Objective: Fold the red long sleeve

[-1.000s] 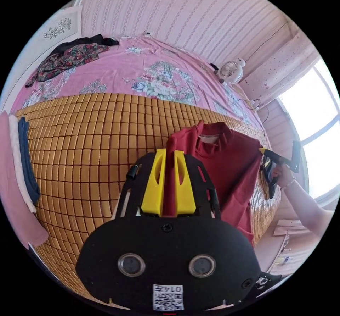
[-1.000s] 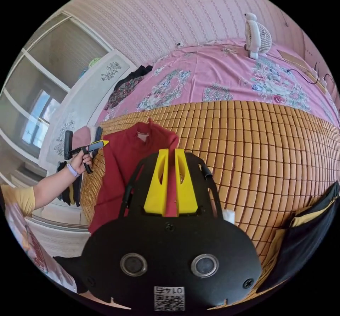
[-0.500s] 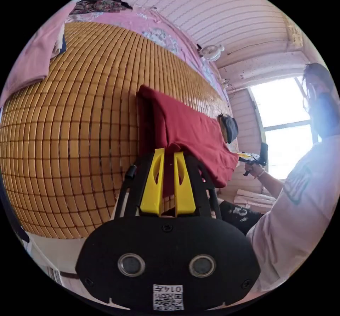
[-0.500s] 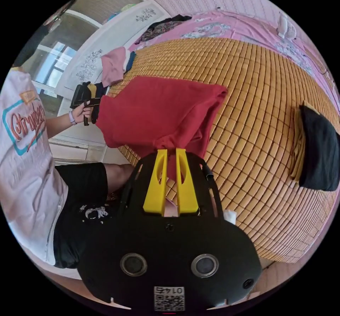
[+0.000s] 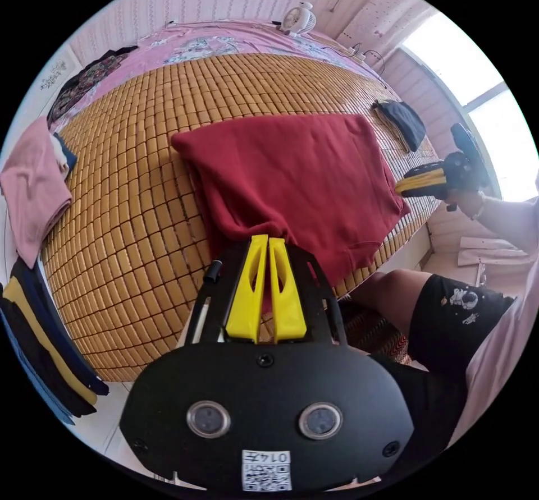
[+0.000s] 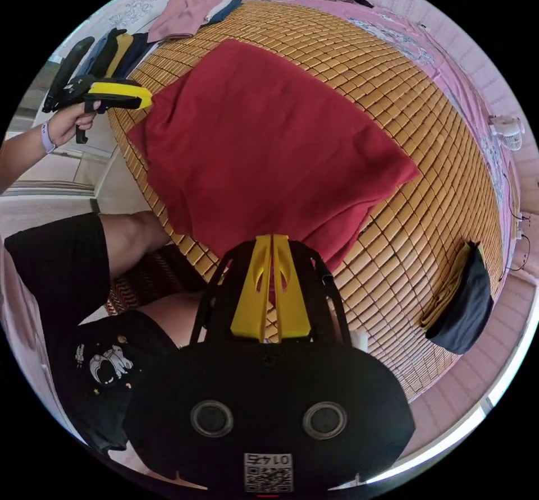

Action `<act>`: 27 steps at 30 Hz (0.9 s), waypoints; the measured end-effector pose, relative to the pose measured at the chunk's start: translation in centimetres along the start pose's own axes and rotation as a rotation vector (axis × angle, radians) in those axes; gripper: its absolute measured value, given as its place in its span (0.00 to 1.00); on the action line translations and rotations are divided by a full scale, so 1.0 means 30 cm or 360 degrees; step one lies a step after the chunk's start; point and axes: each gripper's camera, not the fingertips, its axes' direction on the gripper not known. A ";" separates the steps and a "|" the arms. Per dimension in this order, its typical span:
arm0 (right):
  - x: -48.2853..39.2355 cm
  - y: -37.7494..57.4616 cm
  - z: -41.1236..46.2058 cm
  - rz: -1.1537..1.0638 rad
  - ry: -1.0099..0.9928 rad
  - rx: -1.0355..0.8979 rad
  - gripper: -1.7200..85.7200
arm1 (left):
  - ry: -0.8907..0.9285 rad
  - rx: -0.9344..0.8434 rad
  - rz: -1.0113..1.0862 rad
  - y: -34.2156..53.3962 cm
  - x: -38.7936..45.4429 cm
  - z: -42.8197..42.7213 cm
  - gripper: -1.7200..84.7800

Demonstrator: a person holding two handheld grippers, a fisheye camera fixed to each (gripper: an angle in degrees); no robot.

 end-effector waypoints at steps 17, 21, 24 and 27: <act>-0.067 -0.557 0.148 -0.0232 -0.0174 -0.0760 0.01 | -0.0170 -0.0138 -0.0209 -0.065 0.185 -0.178 0.01; -0.114 -0.625 0.147 -0.0301 -0.0100 -0.0823 0.01 | -0.0035 -0.0181 -0.0102 -0.128 0.392 -0.021 0.01; -0.114 -0.648 0.134 -0.0272 -0.0115 -0.0797 0.01 | -0.0142 -0.0278 -0.0044 -0.095 0.465 0.118 0.01; -0.120 -0.689 0.138 -0.0221 -0.0109 -0.0849 0.01 | -0.0260 -0.0197 0.0042 -0.071 0.533 0.106 0.01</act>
